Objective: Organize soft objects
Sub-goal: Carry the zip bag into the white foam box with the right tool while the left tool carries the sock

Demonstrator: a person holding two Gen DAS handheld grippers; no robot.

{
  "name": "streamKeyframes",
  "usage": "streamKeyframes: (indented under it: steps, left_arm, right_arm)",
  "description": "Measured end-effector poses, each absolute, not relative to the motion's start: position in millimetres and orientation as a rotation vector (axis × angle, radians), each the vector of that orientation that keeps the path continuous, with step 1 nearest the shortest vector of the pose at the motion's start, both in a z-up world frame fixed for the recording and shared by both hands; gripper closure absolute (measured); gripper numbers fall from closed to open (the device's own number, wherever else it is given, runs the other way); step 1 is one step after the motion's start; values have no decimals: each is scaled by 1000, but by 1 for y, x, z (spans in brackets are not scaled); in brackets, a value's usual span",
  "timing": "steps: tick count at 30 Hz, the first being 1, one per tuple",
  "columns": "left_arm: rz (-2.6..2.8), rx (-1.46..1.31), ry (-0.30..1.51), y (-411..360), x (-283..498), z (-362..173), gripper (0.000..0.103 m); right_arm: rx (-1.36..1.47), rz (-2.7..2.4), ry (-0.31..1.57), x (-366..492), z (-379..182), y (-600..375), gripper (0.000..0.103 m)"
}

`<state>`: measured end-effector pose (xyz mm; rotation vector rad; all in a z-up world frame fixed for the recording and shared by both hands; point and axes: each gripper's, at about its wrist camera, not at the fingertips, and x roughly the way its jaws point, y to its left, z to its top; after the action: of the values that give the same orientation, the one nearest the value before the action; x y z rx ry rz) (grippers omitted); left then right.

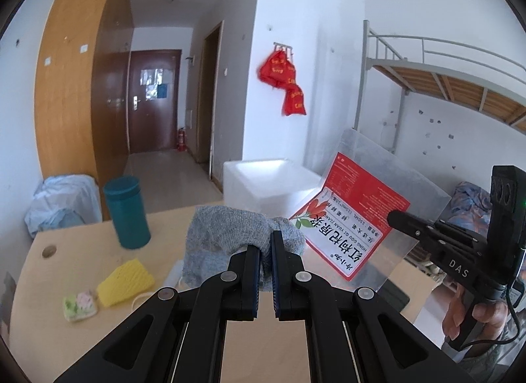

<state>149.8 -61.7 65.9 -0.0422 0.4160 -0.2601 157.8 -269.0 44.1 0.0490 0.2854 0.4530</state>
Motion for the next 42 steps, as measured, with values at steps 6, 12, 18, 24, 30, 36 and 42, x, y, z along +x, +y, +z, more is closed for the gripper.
streamKeyframes:
  steps: [6,12,18,24,30,36,42]
  left_arm:
    - [-293,-28,392,-75,171,84,97]
    - [-314,-34,374,-76,194,92,97]
    - [-363,-60,379,-79,223,98,97]
    - [-398,-79,364,-87,245,104,97]
    - [-397,-88,357,-87,260,103,97]
    - [-400,-86,360,-90,266,96,97]
    - [-379,-97,375,-83,272,94,97]
  right_arm:
    - [39,416,274,177,53,-273,101]
    - [18,389,270,202,60,-272,101]
    - [-1,372,262,223,68,-270,101]
    - [-31,338,239,244,81,-266,101]
    - [-56,322,210,259,94,-259,101]
    - [-82,279,242,292,86,-250,101]
    - [-111,269,339,329,65,-240,101]
